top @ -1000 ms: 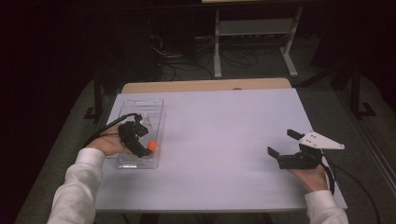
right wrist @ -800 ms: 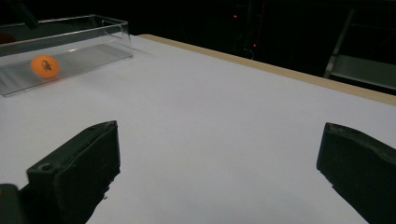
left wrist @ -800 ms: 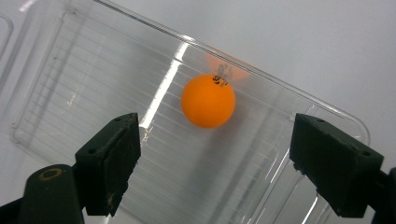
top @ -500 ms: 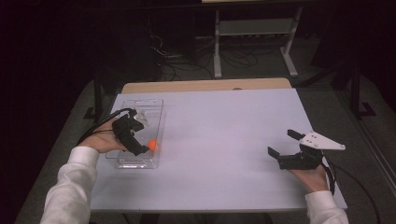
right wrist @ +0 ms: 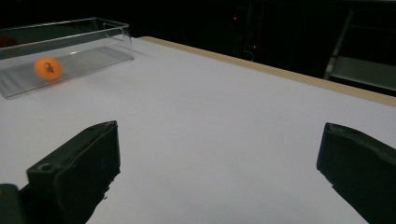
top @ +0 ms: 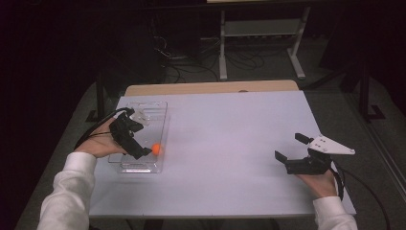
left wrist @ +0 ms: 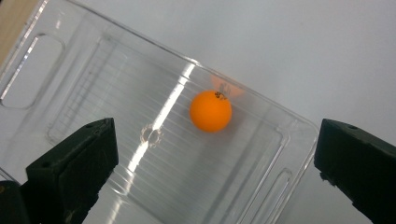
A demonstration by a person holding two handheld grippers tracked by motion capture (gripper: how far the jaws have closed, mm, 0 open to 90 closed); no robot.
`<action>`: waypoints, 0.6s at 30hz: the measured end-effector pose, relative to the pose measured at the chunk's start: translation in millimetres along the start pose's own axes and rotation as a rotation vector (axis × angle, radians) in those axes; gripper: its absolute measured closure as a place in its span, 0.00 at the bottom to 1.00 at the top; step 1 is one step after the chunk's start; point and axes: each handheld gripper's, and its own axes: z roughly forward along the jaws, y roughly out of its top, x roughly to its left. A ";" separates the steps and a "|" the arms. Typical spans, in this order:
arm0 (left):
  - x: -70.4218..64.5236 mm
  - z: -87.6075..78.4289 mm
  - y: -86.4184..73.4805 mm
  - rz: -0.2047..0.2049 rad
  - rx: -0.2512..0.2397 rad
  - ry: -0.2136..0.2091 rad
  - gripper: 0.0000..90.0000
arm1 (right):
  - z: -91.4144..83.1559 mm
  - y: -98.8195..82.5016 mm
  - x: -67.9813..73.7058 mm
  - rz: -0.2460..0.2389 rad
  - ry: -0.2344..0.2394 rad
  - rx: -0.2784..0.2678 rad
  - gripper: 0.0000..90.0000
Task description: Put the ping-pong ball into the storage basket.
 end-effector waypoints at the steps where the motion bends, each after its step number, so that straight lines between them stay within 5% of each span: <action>1: -0.4 -1.9 0.1 -0.003 -0.016 0.001 0.00 | -0.1 0.0 0.1 0.001 0.000 0.000 0.00; 18: -7.7 -11.1 -6.1 -0.029 -0.136 0.012 0.00 | -0.4 -0.2 0.9 0.003 0.003 0.000 0.00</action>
